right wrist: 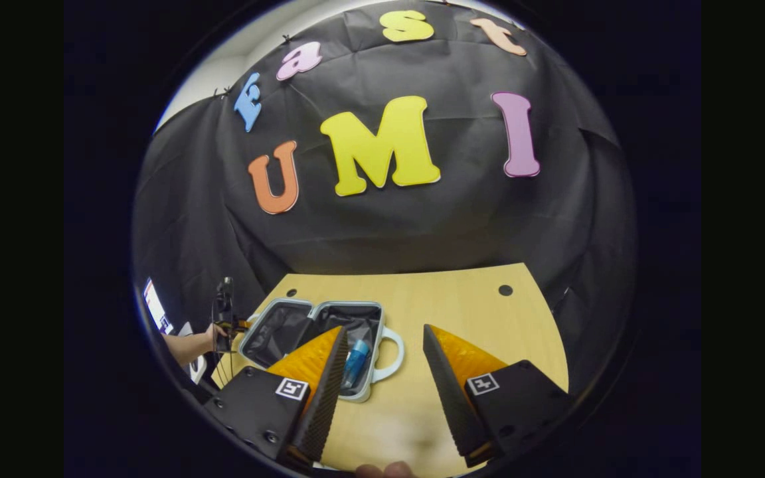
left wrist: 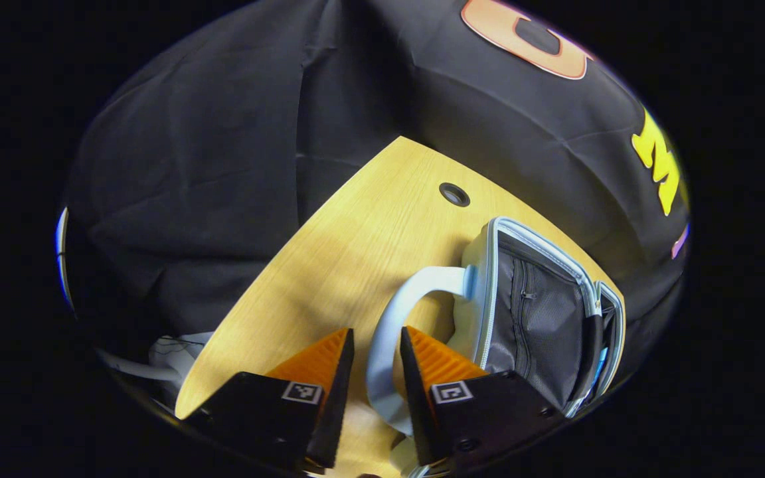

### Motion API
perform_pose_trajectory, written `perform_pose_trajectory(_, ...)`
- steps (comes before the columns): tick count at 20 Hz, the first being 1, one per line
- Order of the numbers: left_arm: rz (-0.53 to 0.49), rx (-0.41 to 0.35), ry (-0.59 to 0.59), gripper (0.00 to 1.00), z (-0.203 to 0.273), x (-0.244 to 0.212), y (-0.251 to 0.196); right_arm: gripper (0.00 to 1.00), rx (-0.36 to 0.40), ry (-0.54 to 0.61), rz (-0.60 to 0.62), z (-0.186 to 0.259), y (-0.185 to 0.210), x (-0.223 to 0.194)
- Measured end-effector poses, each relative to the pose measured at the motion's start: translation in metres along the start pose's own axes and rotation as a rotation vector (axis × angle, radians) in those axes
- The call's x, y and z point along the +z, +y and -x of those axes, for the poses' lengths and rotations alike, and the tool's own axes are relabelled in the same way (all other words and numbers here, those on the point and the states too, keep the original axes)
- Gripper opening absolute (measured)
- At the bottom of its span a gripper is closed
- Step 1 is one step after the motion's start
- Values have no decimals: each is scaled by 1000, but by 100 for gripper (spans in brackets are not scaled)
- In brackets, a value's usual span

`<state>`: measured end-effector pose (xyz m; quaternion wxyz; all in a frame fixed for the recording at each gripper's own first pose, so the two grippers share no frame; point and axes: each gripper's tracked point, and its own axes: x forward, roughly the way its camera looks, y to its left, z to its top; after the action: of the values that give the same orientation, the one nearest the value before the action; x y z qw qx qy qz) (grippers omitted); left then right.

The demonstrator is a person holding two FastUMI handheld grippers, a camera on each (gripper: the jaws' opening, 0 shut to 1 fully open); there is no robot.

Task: First open the suitcase, pack the skin care products into it, and then close the suitcase.

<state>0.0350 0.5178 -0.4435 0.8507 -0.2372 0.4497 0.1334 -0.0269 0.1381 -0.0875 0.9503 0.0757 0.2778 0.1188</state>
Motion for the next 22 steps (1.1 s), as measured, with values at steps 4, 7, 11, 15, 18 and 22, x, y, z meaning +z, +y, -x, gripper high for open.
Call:
perform_pose_trajectory(4, 48, 5, -9, 19, 4, 3, 0, 69, 3, 2, -20, 1, -2, -4)
perform_pose_trajectory(7, 28, 27, -30, 14, 13, 8, -6, 69, -3, -17, -27, 0, -8, -3)
perform_pose_trajectory(11, -25, 53, -98, 10, 50, 35, -21, 69, 19, -26, -93, 5, -12, -11)
perform_pose_trajectory(15, -92, 25, -173, 8, 107, 65, -66, 64, 13, -63, -68, 17, -29, -16)
perform_pose_trajectory(18, -153, -17, -302, 6, 163, 81, -131, 64, 38, -89, -94, 27, -42, -12)
perform_pose_trajectory(22, -196, -108, -407, 5, 219, 77, -239, 69, 55, -125, -97, 42, -69, -6)
